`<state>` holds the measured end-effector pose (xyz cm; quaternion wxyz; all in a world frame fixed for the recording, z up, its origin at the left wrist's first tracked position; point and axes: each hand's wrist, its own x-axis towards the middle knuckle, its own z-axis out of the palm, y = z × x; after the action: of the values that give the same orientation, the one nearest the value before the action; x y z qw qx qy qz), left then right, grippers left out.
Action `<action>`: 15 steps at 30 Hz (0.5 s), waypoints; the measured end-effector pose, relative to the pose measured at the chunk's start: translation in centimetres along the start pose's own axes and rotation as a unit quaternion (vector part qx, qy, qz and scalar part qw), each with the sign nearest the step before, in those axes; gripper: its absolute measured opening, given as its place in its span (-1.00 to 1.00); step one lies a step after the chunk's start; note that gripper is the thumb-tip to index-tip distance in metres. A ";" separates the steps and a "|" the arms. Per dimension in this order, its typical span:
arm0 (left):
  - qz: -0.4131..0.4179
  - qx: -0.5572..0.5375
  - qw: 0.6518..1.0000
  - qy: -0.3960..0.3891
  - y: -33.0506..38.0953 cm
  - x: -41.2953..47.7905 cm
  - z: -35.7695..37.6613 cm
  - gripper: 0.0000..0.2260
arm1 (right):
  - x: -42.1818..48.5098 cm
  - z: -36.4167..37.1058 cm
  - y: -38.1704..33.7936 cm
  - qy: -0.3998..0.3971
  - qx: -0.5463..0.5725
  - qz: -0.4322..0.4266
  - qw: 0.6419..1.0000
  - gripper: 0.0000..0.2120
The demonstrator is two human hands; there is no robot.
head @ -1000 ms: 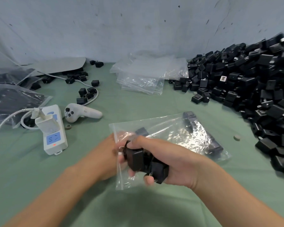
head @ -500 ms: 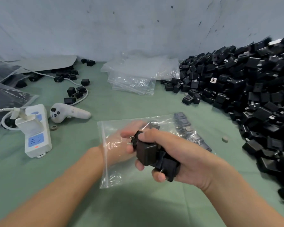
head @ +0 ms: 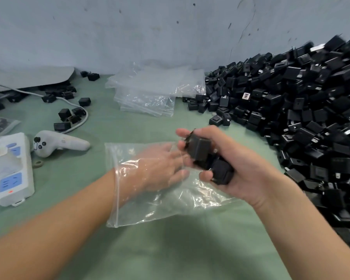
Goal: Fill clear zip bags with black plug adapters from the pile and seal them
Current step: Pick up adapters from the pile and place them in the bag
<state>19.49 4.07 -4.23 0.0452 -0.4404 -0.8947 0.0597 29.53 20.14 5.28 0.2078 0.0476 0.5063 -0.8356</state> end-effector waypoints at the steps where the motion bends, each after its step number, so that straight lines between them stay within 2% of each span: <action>1: -0.006 -0.010 1.000 0.021 0.3 0.2 0.2 -0.47 | -0.1 -0.5 -0.4 0.029 0.012 -0.008 0.999 -0.49; 4: 0.019 -0.123 0.988 0.093 2.1 -0.1 -0.4 -0.51 | -0.5 -1.9 -1.4 0.104 0.052 -0.018 0.993 -0.59; 5: 0.038 -0.121 0.985 0.119 2.3 -0.2 -0.9 -0.51 | -0.6 -2.2 -1.6 0.122 0.069 -0.020 0.990 -0.61; 7: 0.063 -0.046 0.992 0.096 1.7 -0.3 -1.9 -0.43 | -0.7 -2.7 -1.7 0.153 0.103 -0.024 0.983 -0.65; 8: 0.053 -0.009 0.997 0.053 1.1 -0.5 -1.9 -0.39 | -0.7 -2.9 -1.7 0.163 0.120 -0.027 0.979 -0.69; 9: 0.031 -0.030 0.999 0.007 1.1 -0.9 -2.1 -0.39 | -0.7 -3.1 -1.6 0.169 0.135 -0.029 0.976 -0.74; 10: 0.008 -0.087 0.996 0.002 1.0 -1.6 -2.0 -0.43 | -0.7 -3.2 -1.5 0.173 0.148 -0.028 0.973 -0.78; 12: -0.038 -0.224 0.972 0.052 1.1 -3.5 -2.4 -0.54 | -0.6 -3.3 -1.3 0.177 0.168 -0.021 0.970 -0.79; 15: -0.087 -0.272 0.953 0.097 -0.1 -7.6 -2.6 -0.68 | -0.4 -3.2 -1.0 0.177 0.180 -0.009 0.968 -0.62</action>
<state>24.38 -1.89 -1.90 0.0153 -0.3601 -0.9031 -0.2334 29.08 23.46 4.63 0.0955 0.2267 0.3766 -0.8931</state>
